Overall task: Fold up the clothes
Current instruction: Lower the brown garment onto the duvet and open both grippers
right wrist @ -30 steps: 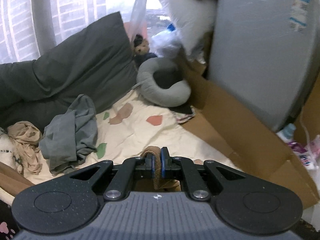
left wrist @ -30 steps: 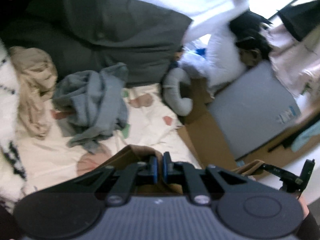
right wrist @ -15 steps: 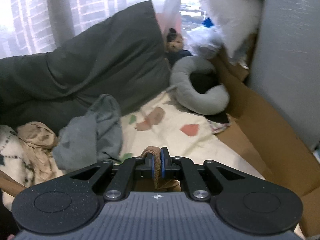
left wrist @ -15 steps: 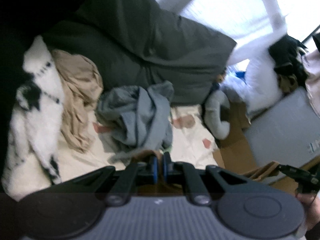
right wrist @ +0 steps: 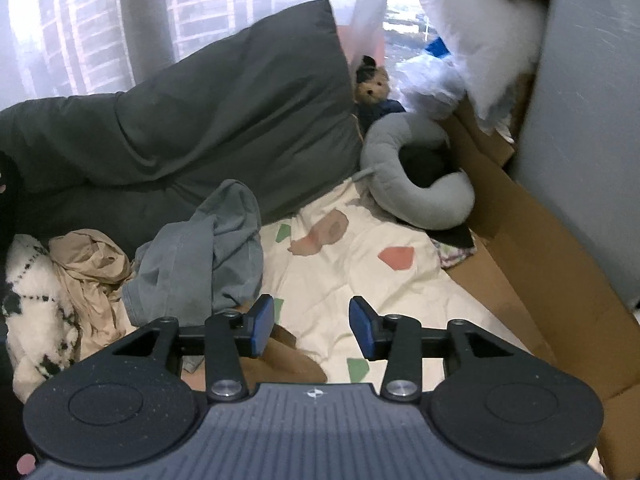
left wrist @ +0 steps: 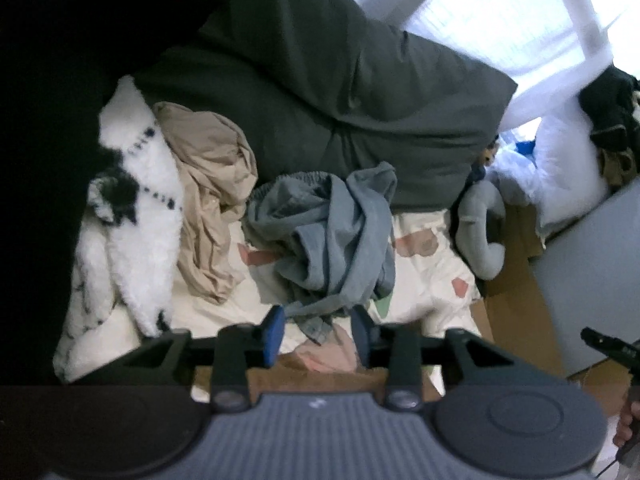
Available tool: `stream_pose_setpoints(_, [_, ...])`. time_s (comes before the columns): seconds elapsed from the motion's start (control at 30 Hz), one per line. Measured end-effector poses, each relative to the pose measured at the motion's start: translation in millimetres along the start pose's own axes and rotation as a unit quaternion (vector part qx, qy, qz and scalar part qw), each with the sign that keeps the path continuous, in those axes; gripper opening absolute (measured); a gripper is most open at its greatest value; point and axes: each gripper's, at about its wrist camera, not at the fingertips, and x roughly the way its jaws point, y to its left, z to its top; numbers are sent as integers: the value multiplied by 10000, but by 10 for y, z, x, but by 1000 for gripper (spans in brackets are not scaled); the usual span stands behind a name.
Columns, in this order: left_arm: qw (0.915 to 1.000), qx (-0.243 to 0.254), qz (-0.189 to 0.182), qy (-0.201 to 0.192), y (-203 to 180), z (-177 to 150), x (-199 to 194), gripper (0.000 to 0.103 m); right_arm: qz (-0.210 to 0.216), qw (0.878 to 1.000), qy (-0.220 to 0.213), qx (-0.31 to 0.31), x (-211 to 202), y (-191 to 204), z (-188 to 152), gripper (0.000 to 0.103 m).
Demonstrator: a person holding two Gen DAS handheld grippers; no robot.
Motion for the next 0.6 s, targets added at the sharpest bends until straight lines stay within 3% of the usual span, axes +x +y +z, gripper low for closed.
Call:
stream_pose_setpoints(0.07, [10000,85,-5,49,-66,-16,30,45,-49,10000,40,-28,-84,-91,-77,50])
stream_pose_setpoints(0.3, [9988,421,-12,268,-365,-109,219,49,-265,9994,226,64,-391,-518,-506,51])
stream_pose_setpoints(0.6, [9912,1209,-27,533,-912,-259,517,54,-206,9960,447,743,-561,-1035,-1307,52])
